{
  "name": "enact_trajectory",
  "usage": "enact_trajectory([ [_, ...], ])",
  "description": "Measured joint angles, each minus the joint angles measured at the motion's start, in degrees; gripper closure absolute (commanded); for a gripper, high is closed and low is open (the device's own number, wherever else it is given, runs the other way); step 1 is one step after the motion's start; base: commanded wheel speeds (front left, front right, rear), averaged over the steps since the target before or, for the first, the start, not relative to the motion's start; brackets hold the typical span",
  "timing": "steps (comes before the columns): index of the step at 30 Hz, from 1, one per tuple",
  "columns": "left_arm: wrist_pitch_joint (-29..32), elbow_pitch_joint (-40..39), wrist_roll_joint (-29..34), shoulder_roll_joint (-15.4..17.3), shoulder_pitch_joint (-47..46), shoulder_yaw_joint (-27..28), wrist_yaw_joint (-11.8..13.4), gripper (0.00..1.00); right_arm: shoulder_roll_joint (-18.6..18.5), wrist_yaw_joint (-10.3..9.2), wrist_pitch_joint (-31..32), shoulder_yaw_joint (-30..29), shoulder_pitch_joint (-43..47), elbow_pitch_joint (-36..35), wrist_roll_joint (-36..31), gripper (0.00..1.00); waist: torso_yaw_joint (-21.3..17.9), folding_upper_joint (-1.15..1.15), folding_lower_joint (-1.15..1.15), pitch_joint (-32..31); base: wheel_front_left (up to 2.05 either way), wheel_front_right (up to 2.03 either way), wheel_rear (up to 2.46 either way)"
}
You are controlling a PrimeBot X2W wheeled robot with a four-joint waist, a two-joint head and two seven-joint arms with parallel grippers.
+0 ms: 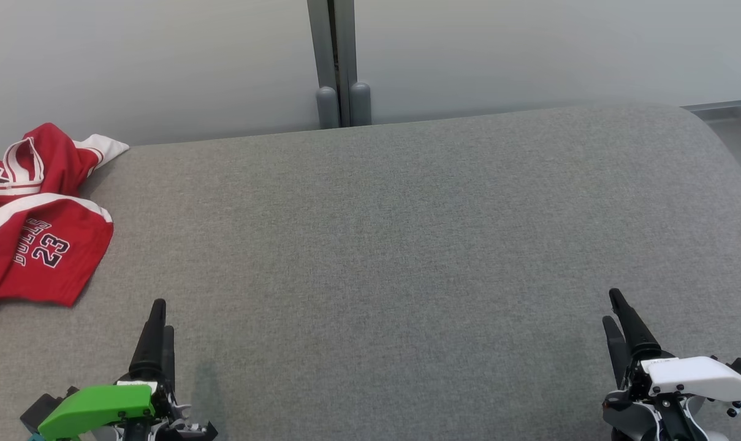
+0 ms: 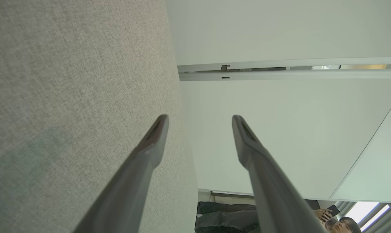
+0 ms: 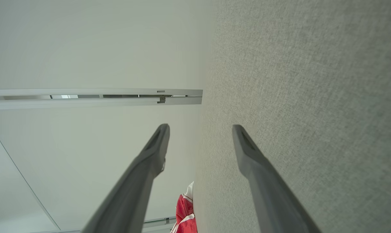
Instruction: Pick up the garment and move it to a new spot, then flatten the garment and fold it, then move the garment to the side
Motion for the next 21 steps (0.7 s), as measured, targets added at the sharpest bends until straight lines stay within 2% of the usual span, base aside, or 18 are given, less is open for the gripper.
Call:
enact_trajectory([
  [7, -1.9, -1.5, 4.7, 0.0, 0.2, -0.5, 0.0, 0.0, -0.1, 0.0, -1.8, -0.2, 0.2, -0.9, -5.4, 0.0, 0.0, 0.0, 0.0, 0.1, 0.0, 0.0, 0.0],
  [21, -5.0, -4.3, 19.9, 0.0, 0.2, -1.3, 0.5, 0.0, -0.2, 0.0, -5.0, 0.4, 0.3, -6.3, -25.3, 0.0, 0.0, 0.0, 0.0, 0.1, 0.0, 0.0, 0.0],
])
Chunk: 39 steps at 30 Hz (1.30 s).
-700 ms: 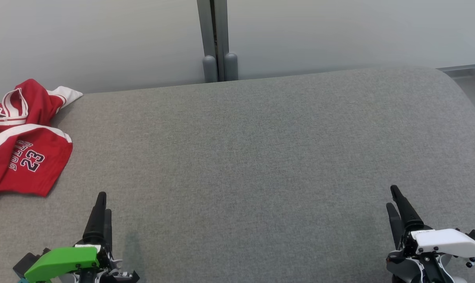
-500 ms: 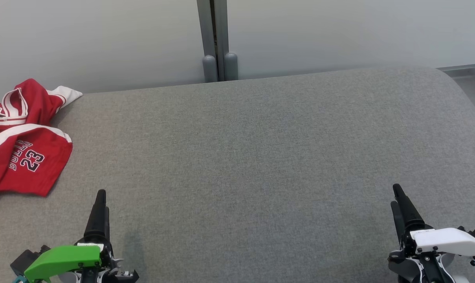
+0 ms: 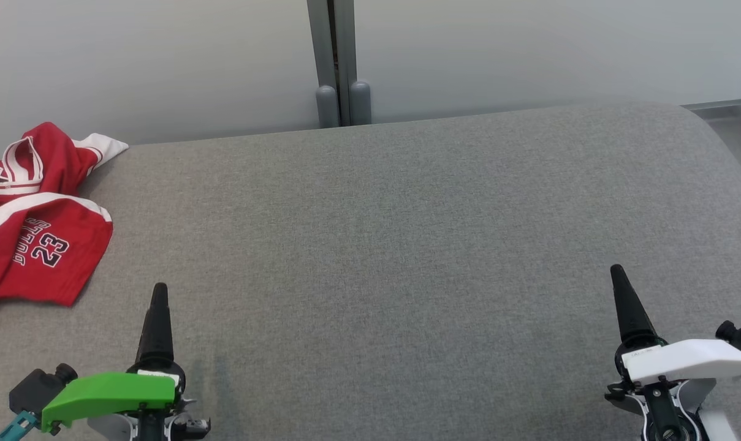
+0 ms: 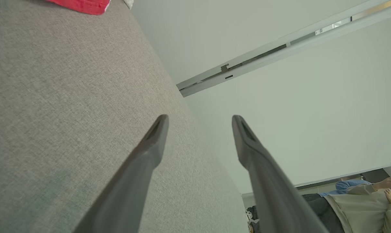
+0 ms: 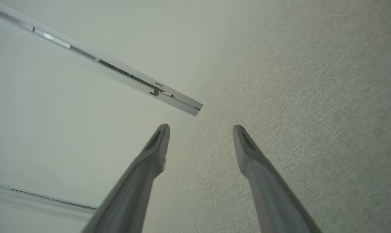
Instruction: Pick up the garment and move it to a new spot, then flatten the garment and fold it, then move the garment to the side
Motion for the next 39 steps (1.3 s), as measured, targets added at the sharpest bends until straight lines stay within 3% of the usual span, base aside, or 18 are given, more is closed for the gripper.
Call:
enact_trajectory([
  [23, -4.2, -2.0, 24.7, 0.1, 1.9, -2.8, 2.3, 0.0, -0.2, 0.0, -4.1, 2.7, 1.3, -3.0, -23.4, 0.0, 0.1, 0.0, 0.0, -0.2, 0.0, 0.0, 0.0],
  [39, -6.6, -1.3, 35.5, 0.1, 2.8, -3.4, 2.9, 0.0, -0.3, 0.0, -6.6, 3.8, 1.6, -3.0, -34.4, 0.0, 0.1, 0.0, 0.0, -0.2, 0.0, 0.0, 0.0],
])
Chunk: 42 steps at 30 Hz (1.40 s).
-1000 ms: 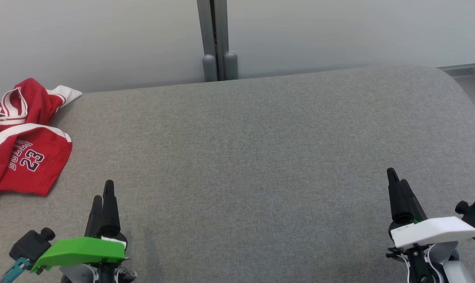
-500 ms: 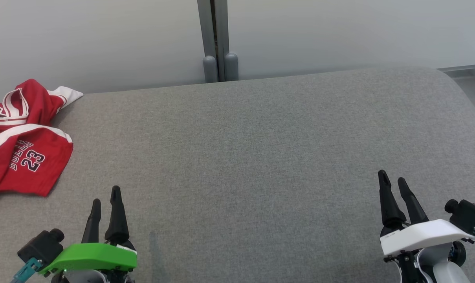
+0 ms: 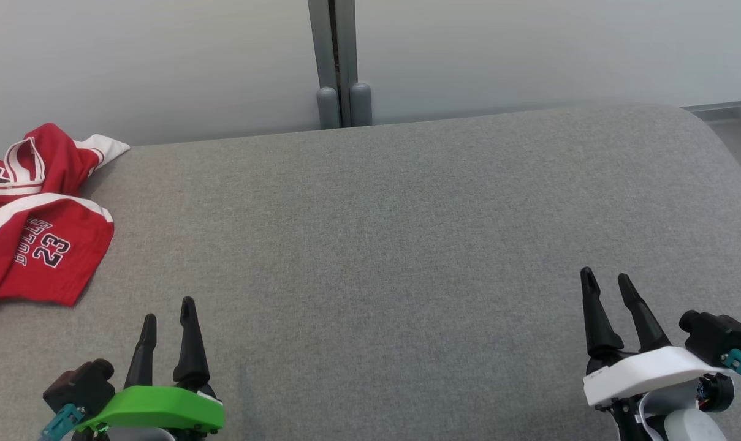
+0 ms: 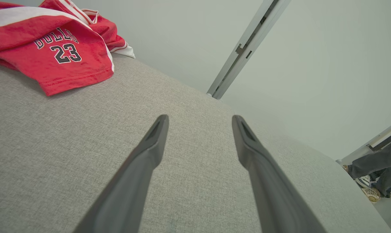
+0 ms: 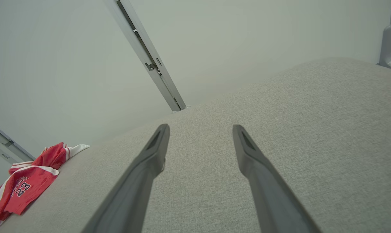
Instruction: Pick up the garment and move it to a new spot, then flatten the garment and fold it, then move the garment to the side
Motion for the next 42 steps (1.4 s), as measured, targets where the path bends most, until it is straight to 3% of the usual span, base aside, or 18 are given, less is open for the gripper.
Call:
enact_trajectory([
  [42, -5.2, 4.8, 15.0, 0.2, 0.6, -1.4, 0.6, 0.0, -0.2, 0.01, -5.2, 1.0, 0.8, -0.4, -19.8, 0.0, 0.1, 0.0, 0.0, 0.2, 0.0, 0.0, 0.0],
])
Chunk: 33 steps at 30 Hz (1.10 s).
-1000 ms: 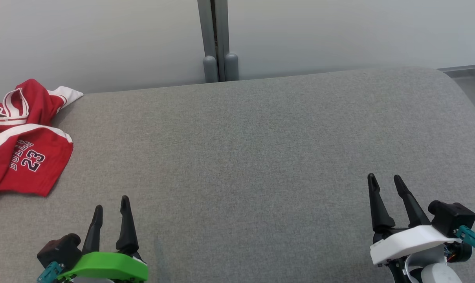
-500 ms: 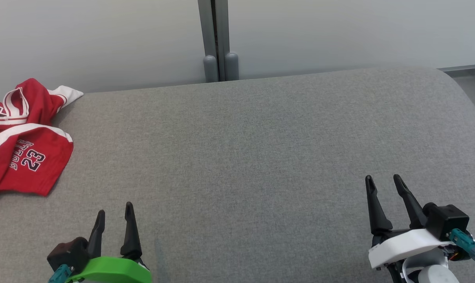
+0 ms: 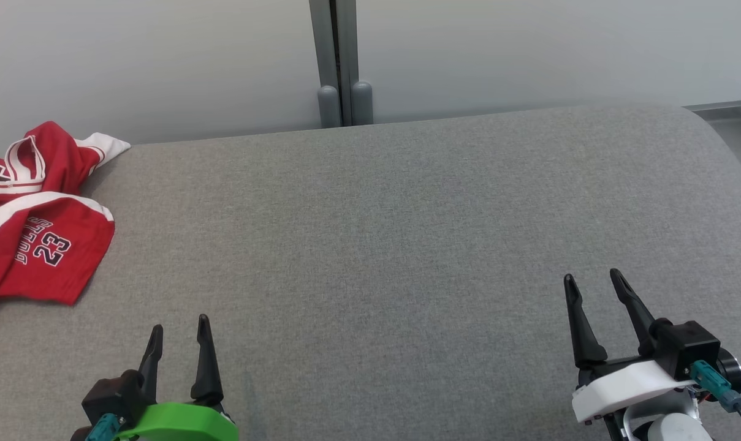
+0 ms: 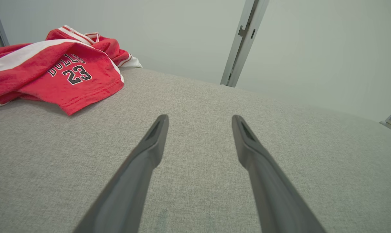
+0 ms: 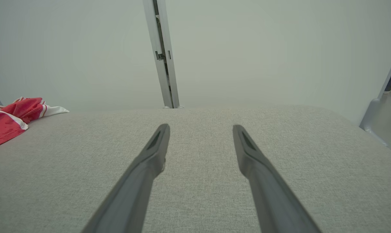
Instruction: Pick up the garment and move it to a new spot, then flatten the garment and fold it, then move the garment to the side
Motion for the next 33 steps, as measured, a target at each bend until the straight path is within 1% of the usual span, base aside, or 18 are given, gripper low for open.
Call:
enact_trajectory([
  [11, -1.2, 0.2, 3.3, 0.0, 0.2, -0.4, 0.1, 0.0, 0.0, 0.0, -1.1, 0.2, 0.1, -0.1, -3.7, 0.0, 0.0, 0.0, 0.0, 0.1, 0.0, 0.0, 0.0],
  [27, -1.2, 0.7, 2.9, 0.1, 0.2, -0.5, 0.1, 0.0, 0.0, 0.0, -1.1, 0.0, 0.1, 0.2, -3.5, 0.0, 0.1, 0.0, 0.0, 0.0, 0.0, 0.0, 0.0],
  [33, -1.2, 0.5, 2.9, 0.1, 0.1, -1.0, 0.1, 0.0, -0.1, 0.0, -1.1, -1.1, 0.6, 0.2, -3.5, 0.0, 1.5, 0.0, 0.0, 0.0, 0.0, 0.0, 0.0],
])
